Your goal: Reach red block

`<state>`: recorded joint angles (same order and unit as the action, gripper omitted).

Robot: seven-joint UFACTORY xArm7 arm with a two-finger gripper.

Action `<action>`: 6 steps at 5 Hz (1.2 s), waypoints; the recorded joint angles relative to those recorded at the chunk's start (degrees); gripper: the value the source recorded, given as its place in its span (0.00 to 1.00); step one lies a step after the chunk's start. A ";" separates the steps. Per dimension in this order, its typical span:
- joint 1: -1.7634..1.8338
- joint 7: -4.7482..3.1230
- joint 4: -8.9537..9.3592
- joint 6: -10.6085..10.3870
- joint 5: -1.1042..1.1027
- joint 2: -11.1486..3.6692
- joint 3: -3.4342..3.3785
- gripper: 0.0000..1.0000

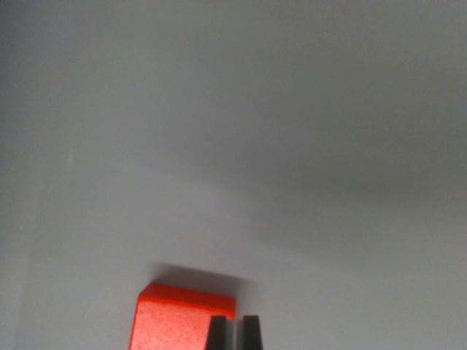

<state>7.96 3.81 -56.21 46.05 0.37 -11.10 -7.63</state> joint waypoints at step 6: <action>0.96 0.66 4.34 -5.64 -0.12 -1.26 -0.92 0.00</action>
<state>8.92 4.48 -51.87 40.41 0.25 -12.36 -8.55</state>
